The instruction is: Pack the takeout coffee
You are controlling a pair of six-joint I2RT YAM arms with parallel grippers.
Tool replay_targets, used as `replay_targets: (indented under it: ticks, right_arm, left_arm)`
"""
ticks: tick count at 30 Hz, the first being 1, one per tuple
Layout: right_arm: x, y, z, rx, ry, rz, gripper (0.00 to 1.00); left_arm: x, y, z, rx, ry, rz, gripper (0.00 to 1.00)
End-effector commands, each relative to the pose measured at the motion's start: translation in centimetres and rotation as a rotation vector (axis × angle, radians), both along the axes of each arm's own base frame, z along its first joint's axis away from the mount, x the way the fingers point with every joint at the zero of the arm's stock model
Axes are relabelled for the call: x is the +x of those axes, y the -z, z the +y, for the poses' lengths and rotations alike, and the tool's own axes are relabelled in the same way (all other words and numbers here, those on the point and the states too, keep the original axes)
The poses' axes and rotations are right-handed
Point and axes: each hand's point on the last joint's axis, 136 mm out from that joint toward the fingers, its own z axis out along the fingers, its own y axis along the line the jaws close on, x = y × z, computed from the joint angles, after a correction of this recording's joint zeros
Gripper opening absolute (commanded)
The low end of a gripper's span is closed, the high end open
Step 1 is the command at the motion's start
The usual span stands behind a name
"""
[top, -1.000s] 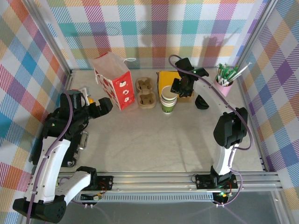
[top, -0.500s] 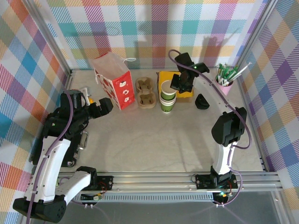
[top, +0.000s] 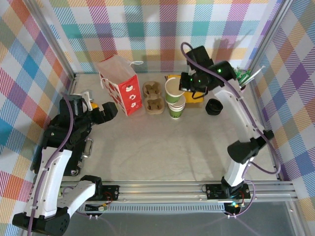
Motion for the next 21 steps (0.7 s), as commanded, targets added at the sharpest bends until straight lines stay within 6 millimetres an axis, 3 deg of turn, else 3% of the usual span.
replay_targets:
  ticks: [1, 9, 16, 21]
  right_arm:
    - [-3.8, 2.3, -0.3, -0.078, -0.027, 0.055, 0.00]
    - [-8.3, 10.7, 2.2, -0.050, -0.041, 0.087, 0.00]
    - [-9.1, 17.3, 2.3, -0.055, 0.005, 0.119, 0.00]
    - [-9.3, 19.7, 2.8, -0.058, -0.007, 0.155, 0.00]
  left_arm:
    - [-0.8, -1.0, 0.1, 0.014, 0.005, -0.031, 1.00]
    - [-1.3, -0.5, 0.2, -0.001, -0.002, -0.034, 1.00]
    - [-2.1, -0.1, 0.0, -0.017, 0.008, -0.037, 1.00]
    - [-2.1, 0.5, 0.2, -0.010, 0.002, -0.021, 1.00]
